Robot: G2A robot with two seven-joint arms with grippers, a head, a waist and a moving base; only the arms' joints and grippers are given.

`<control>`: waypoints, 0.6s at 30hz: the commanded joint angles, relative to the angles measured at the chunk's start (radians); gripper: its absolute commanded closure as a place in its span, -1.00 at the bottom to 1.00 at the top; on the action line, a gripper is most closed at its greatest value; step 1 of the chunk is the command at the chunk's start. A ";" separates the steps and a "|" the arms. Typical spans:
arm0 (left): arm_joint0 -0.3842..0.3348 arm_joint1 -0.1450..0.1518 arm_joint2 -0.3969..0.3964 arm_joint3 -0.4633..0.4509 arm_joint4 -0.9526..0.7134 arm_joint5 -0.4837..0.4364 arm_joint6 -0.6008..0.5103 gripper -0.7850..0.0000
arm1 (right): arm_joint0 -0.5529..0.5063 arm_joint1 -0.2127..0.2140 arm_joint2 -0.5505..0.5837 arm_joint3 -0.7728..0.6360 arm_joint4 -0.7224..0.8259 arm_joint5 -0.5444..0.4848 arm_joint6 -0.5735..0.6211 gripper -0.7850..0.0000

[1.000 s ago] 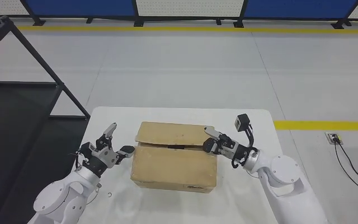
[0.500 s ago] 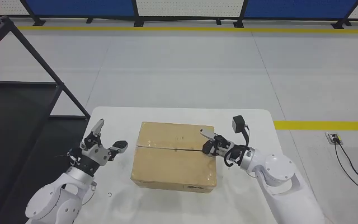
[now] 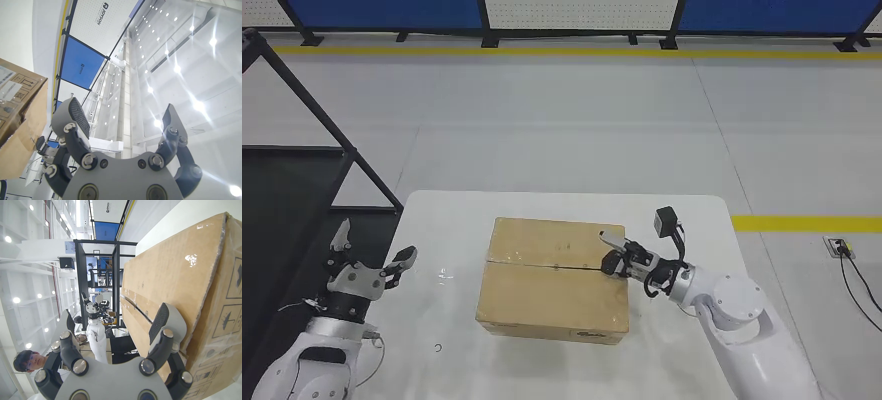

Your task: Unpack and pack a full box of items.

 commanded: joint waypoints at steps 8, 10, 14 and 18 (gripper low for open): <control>-0.001 0.000 0.001 0.000 0.001 0.001 0.000 -1.00 | 0.001 0.000 0.001 0.000 0.001 -0.001 -0.002 -1.00; -0.001 0.000 0.001 0.000 0.001 0.001 0.000 -1.00 | 0.001 0.000 0.001 0.000 0.001 -0.001 -0.002 -1.00; -0.001 0.000 0.001 0.000 0.001 0.001 0.000 -1.00 | 0.001 0.000 0.001 0.000 0.001 -0.001 -0.002 -1.00; 0.007 -0.003 0.004 -0.001 0.012 -0.019 0.027 -1.00 | -0.011 0.002 -0.004 -0.014 -0.016 -0.009 -0.005 -1.00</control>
